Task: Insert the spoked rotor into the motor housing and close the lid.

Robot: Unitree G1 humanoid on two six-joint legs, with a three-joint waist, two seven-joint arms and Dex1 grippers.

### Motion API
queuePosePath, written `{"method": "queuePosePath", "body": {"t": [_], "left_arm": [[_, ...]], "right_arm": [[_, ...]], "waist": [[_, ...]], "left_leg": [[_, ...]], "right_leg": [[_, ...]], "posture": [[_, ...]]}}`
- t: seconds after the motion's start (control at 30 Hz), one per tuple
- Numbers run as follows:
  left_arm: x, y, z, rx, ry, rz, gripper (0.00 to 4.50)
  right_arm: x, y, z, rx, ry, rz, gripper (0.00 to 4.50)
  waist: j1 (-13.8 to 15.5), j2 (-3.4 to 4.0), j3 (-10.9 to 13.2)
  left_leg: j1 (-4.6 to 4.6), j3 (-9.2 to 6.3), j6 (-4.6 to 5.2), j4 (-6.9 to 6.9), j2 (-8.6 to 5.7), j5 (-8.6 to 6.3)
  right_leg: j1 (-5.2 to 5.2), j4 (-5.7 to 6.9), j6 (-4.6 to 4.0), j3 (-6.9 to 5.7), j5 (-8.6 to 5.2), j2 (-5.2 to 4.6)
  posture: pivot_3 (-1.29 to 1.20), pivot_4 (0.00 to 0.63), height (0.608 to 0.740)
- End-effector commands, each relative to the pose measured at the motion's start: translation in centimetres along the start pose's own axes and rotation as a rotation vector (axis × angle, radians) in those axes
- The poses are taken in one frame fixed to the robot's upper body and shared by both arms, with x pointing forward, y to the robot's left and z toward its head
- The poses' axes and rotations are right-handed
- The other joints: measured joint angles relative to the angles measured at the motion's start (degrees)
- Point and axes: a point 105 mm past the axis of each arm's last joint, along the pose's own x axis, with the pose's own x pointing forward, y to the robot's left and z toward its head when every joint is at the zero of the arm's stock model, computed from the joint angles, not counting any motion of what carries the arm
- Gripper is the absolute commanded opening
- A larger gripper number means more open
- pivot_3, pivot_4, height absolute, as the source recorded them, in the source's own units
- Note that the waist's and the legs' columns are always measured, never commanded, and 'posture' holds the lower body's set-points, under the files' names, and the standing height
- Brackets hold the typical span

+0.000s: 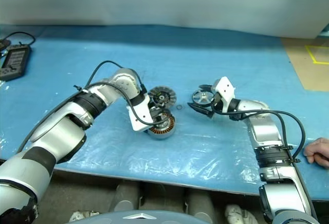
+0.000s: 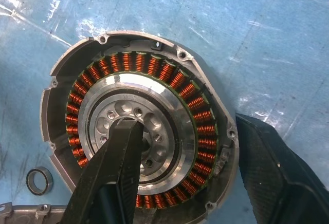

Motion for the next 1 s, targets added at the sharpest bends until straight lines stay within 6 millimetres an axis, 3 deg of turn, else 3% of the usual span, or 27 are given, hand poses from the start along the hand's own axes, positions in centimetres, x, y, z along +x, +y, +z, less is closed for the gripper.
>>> {"method": "queuePosePath", "body": {"t": [0.03,0.53,1.0], "left_arm": [[-0.6,0.7,0.2,0.026,0.002,0.026,2.3],[-1.0,1.3,-1.8,0.016,0.099,0.057,2.3],[-0.8,1.3,-2.2,-0.005,0.109,0.066,2.3]], "right_arm": [[0.0,0.2,1.6,-0.037,-0.05,0.011,4.5],[0.1,0.1,1.5,-0.036,-0.053,0.01,4.5],[0.1,0.2,1.3,-0.035,-0.053,0.012,4.5]], "waist": [[0.0,0.0,0.0],[0.0,0.0,0.0],[0.1,0.0,0.0]], "left_leg": [[0.0,0.0,0.0,0.0,0.0,0.0],[0.04,0.0,-0.01,0.2,0.0,0.01],[0.16,-0.01,0.0,0.3,0.0,0.0]], "right_leg": [[0.0,0.0,0.0,0.0,0.0,0.01],[0.04,0.07,0.01,0.08,0.01,0.01],[0.17,0.15,0.02,0.08,0.01,0.0]], "posture": [[0.0,0.15,0.74],[0.0,0.15,0.74],[0.0,0.15,0.74]]}}
